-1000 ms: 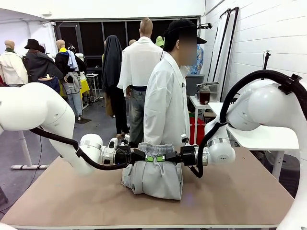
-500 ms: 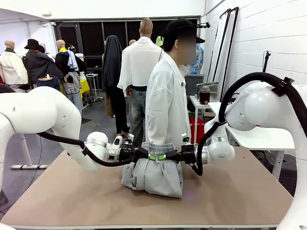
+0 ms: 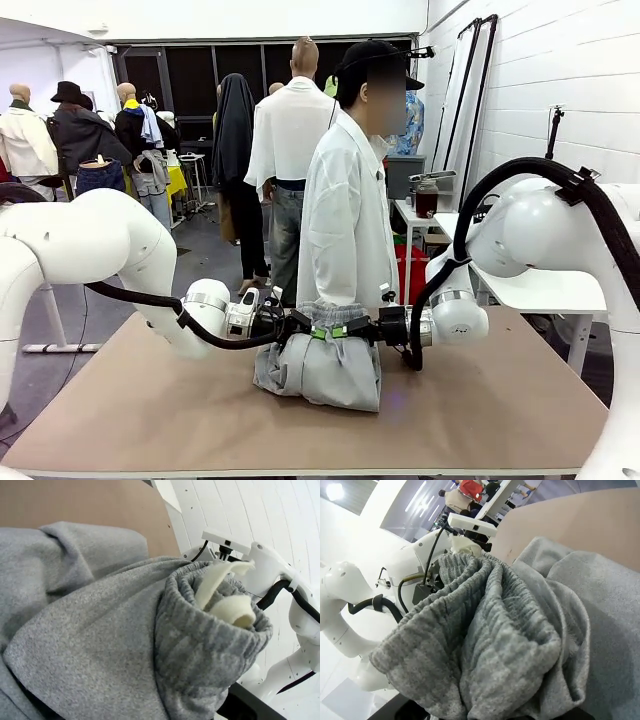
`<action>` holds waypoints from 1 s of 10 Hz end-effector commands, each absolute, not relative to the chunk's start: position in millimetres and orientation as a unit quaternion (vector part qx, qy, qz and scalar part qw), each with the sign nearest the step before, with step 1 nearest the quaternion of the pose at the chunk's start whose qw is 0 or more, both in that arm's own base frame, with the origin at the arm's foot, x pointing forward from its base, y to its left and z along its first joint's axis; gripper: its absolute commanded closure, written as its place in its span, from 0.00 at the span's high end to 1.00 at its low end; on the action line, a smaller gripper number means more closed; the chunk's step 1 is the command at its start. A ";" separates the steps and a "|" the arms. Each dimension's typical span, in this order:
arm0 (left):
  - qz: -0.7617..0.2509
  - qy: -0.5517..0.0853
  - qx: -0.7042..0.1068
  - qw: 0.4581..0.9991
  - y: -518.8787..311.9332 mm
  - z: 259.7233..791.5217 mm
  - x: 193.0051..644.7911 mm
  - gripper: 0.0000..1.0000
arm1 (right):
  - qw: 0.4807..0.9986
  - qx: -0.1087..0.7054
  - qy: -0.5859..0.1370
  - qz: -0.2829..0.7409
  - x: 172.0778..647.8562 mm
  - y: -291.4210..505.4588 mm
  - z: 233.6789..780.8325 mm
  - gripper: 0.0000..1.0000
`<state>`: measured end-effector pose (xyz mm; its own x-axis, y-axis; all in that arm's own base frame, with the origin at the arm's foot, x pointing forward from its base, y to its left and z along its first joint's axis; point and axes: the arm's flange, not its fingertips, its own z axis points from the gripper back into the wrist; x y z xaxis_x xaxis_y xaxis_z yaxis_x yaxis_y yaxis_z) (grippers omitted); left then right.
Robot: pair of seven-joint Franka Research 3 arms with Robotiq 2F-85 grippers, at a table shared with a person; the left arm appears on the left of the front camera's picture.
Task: Fold the training pants.
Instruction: Fold the Training pants in half.
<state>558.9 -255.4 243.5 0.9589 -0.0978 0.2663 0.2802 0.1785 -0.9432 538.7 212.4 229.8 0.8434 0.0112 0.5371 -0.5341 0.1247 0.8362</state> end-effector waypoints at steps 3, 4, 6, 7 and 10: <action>-0.086 -0.085 -0.648 0.752 -234.0 239.0 547.7 0.00 | 0.732 0.634 -0.193 0.161 563.5 221.6 218.1 0.00; -0.080 -0.085 -0.649 0.752 -232.7 235.7 547.8 0.00 | 0.733 0.633 -0.191 0.160 563.9 221.8 217.6 0.00; -0.075 -0.074 -0.650 0.752 -235.9 229.9 550.9 0.00 | 0.738 0.631 -0.188 0.150 565.9 219.0 214.7 0.00; -0.071 -0.068 -0.648 0.755 -237.2 228.3 551.8 0.00 | 0.739 0.631 -0.187 0.145 566.5 217.7 213.5 0.00; -0.068 -0.067 -0.644 0.759 -243.3 220.3 562.2 0.00 | 0.742 0.629 -0.186 0.137 571.3 214.8 210.2 0.00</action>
